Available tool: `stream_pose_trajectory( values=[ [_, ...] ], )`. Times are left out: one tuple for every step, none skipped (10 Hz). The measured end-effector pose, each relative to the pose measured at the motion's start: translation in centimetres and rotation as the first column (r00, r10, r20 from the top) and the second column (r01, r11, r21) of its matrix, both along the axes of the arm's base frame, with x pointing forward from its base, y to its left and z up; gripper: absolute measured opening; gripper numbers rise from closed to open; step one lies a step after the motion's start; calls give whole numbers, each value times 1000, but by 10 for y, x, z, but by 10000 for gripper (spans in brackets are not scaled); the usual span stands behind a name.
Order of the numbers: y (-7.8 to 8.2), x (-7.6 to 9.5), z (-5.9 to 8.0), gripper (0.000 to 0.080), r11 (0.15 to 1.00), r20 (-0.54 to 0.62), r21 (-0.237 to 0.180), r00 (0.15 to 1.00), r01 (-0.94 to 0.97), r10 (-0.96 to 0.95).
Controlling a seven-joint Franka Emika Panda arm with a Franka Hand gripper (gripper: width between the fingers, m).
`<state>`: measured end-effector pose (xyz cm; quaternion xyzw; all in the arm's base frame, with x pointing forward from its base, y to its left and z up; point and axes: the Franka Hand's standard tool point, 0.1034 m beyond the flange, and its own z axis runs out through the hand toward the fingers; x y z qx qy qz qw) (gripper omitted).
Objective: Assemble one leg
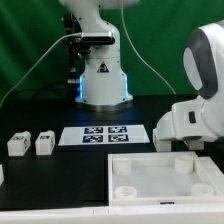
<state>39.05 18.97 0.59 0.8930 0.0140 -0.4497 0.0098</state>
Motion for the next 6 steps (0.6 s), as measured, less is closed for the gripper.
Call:
stream_pose_trajectory(
  values=[
    [2, 0, 0, 649, 1000, 4, 1, 1000, -3, 3],
    [1, 0, -1, 649, 1000, 4, 1, 1000, -3, 3],
    [1, 0, -1, 504, 1000, 4, 1, 1000, -2, 2],
    [1, 0, -1, 366, 1000, 4, 1, 1000, -2, 2],
    [1, 0, -1, 366, 1000, 3, 1, 1000, -2, 2],
    [1, 0, -1, 291, 1000, 3, 1, 1000, -2, 2]
  ],
)
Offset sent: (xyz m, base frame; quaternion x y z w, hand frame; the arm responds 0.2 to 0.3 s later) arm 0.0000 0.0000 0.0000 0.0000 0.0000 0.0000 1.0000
